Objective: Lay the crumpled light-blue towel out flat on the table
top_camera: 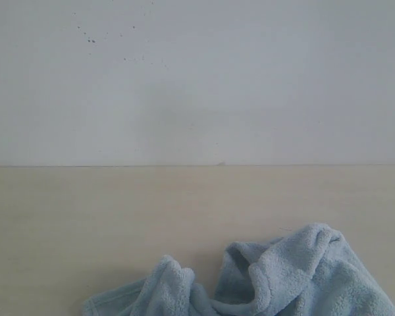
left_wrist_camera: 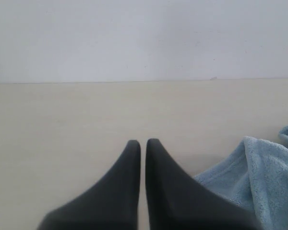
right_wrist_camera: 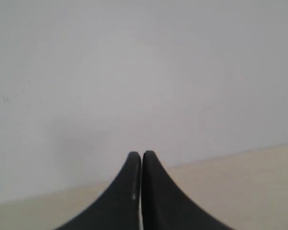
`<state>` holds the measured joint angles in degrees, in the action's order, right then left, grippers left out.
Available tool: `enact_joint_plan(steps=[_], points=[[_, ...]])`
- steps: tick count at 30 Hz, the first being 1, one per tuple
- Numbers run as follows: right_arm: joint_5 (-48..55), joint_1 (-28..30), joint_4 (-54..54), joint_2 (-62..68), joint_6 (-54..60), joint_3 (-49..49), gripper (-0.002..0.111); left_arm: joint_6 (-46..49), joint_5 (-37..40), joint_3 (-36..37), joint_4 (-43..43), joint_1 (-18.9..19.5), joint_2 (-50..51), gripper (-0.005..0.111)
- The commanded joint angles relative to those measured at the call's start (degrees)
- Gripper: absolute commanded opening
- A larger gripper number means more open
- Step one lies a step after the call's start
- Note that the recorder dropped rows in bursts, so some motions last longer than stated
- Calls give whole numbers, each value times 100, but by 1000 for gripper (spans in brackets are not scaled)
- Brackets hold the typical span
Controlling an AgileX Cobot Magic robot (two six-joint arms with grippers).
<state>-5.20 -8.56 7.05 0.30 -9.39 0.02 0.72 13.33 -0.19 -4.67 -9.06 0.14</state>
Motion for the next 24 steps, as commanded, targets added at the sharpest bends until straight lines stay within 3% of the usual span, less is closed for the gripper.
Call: enact_joint_plan(steps=[1, 5, 9, 20, 24], points=[[-978, -7, 32, -30, -926, -2, 0, 31, -24, 19, -49, -17, -14, 4], [-1018, -7, 32, -30, -1450, -2, 0, 31, -24, 19, -49, -17, -14, 4], [213, -7, 32, 325, -1349, -436, 0, 31, -24, 19, -49, -17, -14, 4], [1960, -17, 14, 4562, 718, -2599, 1, 31, -24, 19, -49, -17, -14, 4], [2386, -395, 330, 6189, 1788, -3590, 21, 31, -24, 19, -49, -17, -14, 4]])
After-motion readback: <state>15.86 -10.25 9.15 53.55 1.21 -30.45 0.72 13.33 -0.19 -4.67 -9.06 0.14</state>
